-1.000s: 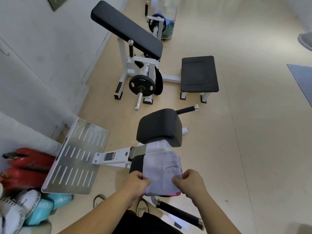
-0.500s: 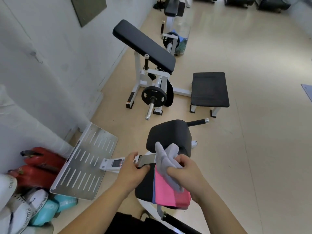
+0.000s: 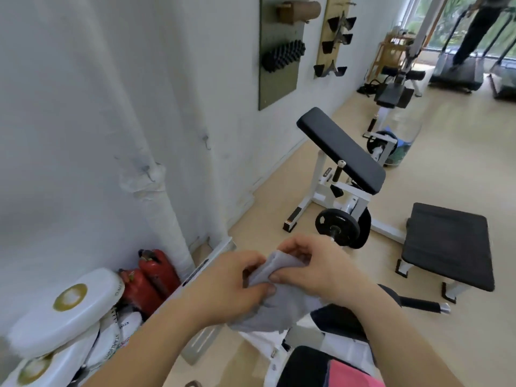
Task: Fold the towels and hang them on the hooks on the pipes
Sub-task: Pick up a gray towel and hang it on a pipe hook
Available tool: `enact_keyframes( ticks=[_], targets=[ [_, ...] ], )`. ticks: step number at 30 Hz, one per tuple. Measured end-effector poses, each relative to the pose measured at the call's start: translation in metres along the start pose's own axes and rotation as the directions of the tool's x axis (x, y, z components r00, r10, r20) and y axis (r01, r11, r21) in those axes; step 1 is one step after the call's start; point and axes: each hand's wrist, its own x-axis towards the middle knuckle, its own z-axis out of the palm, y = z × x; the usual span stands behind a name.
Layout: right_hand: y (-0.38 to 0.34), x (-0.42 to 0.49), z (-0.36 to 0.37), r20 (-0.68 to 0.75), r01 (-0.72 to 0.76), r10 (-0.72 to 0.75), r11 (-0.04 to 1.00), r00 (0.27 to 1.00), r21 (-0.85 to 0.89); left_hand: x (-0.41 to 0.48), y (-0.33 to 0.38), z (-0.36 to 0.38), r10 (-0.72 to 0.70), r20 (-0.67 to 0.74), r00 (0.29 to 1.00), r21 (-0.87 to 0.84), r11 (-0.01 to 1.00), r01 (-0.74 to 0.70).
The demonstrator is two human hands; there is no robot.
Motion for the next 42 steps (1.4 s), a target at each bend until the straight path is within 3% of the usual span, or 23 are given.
enact_keyframes(
  ticks=[6,10,15,22,28,36,39,42],
  targets=[
    [-0.058,0.093,0.010,0.099,0.076,-0.082,0.995,0.992,0.069,-0.002,-0.034,-0.097,-0.182,-0.285,0.941,-0.269,0.958,0.104],
    [-0.109,0.167,0.013,0.102,0.069,-0.089,0.982,0.991,0.178,0.004,-0.053,-0.177,-0.268,-0.416,0.869,-0.506,0.862,0.024],
    [-0.187,0.256,0.019,0.070,0.061,-0.099,0.910,0.993,0.411,0.029,-0.083,-0.276,-0.339,-0.507,0.792,-0.615,0.786,-0.057],
    [-0.312,0.363,0.018,-0.088,0.219,-0.202,0.843,0.975,0.492,0.081,-0.098,-0.412,-0.311,-0.615,0.725,-0.576,0.805,-0.143],
    [-0.374,0.433,-0.001,-0.155,0.295,-0.251,0.809,0.955,0.508,0.118,-0.102,-0.488,-0.213,-0.704,0.678,-0.456,0.867,-0.201],
    [-0.422,0.525,-0.038,-0.259,0.421,-0.350,0.851,0.900,0.313,0.174,-0.096,-0.555,-0.217,-0.812,0.541,-0.348,0.925,-0.151],
    [-0.424,0.562,-0.033,-0.249,0.420,-0.364,0.876,0.898,0.236,0.192,-0.104,-0.564,-0.245,-0.844,0.477,-0.337,0.934,-0.117],
    [-0.419,0.580,-0.022,-0.108,0.326,-0.307,0.897,0.945,0.298,0.199,-0.113,-0.562,-0.211,-0.874,0.437,-0.269,0.960,-0.074]
  ],
)
